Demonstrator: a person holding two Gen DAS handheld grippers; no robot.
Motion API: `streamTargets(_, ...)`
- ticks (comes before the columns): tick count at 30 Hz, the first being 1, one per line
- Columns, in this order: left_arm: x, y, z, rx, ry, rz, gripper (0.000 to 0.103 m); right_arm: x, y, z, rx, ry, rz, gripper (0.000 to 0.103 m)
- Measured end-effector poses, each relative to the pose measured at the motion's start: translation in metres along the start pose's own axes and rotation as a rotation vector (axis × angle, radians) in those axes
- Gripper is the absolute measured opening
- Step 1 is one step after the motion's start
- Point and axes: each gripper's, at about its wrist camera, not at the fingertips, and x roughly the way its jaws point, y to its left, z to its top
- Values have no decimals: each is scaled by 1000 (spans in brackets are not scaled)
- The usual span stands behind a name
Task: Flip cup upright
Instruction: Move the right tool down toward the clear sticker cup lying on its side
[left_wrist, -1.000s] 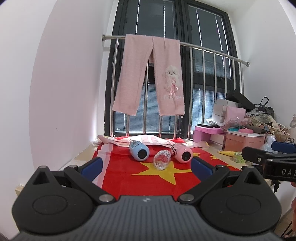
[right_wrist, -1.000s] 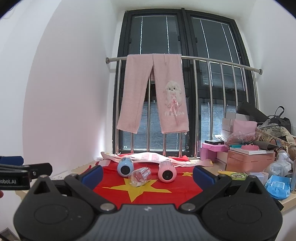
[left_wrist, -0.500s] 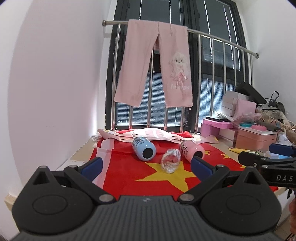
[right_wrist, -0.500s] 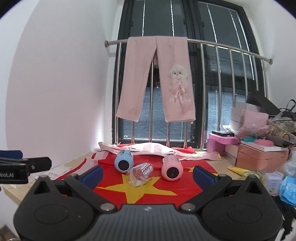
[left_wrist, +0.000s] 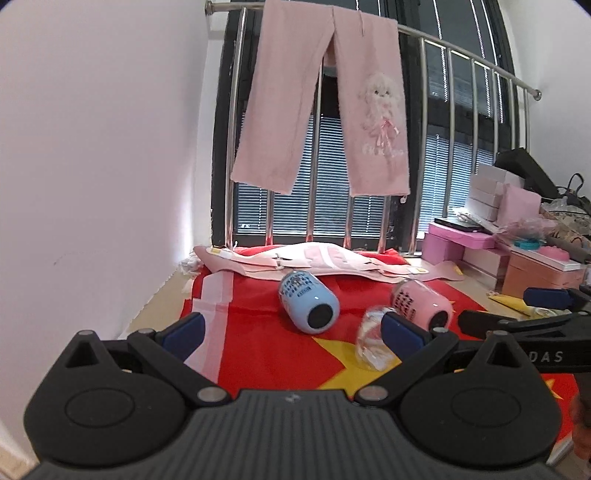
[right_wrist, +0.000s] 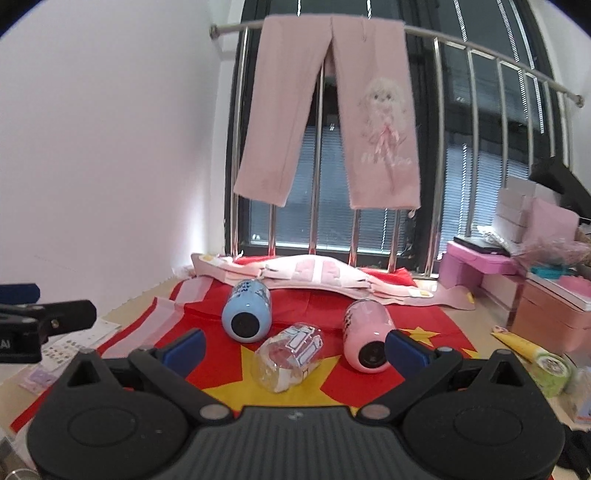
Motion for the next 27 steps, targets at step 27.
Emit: streamTargets(27, 163, 52, -9, 49, 344, -67, 103, 244, 16, 21, 94, 606, -110, 102)
